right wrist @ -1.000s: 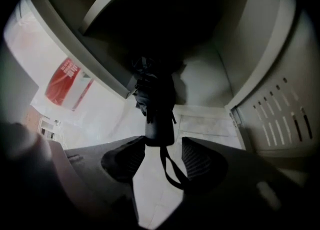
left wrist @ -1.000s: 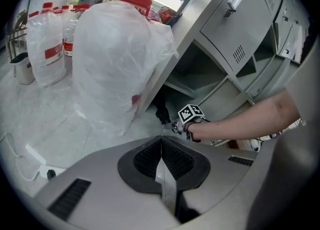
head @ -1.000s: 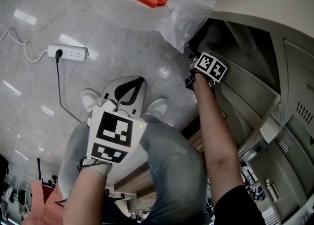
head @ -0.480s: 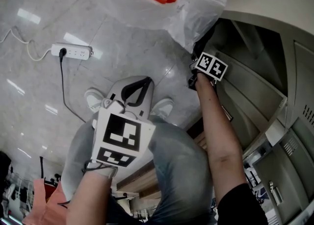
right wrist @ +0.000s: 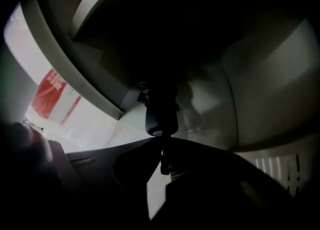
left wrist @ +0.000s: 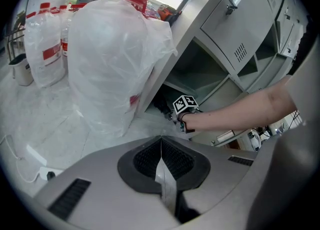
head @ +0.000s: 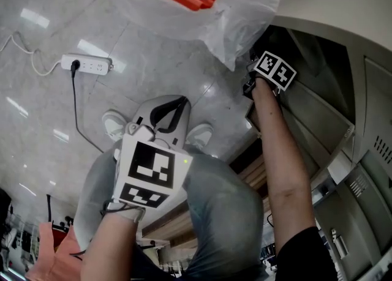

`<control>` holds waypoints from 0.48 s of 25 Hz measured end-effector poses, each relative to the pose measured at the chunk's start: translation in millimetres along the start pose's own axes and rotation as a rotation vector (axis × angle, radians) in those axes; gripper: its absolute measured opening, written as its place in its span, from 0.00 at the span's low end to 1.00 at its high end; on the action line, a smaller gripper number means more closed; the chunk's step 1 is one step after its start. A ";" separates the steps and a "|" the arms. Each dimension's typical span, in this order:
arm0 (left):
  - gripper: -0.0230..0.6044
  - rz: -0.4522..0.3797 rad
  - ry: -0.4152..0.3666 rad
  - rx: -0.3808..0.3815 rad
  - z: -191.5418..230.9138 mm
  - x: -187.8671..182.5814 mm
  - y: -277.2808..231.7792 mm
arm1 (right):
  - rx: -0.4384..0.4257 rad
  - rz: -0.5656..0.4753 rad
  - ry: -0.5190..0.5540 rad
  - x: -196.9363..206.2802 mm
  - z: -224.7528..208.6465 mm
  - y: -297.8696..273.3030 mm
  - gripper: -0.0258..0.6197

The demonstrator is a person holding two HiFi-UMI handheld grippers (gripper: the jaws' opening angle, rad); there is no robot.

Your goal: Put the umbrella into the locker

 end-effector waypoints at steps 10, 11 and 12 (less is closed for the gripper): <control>0.05 -0.008 -0.018 -0.012 7.0 -9.5 -1.3 | 0.039 -0.068 0.018 -36.1 -1.2 -3.9 0.09; 0.05 -0.008 -0.019 -0.013 7.5 -9.6 -1.4 | 0.037 -0.065 0.023 -36.0 -1.2 -5.1 0.11; 0.05 -0.008 -0.019 -0.013 8.0 -10.0 -1.4 | 0.033 -0.061 0.028 -35.5 -1.1 -6.2 0.14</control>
Point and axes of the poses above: the fingertips, and each gripper's own axes: y backward along the fingers, z to its left, x out of its underside, the point moved 4 cm from there along y, backward along the fingers, and after that the axes turned 10 degrees about -y, right-handed, at the moved point
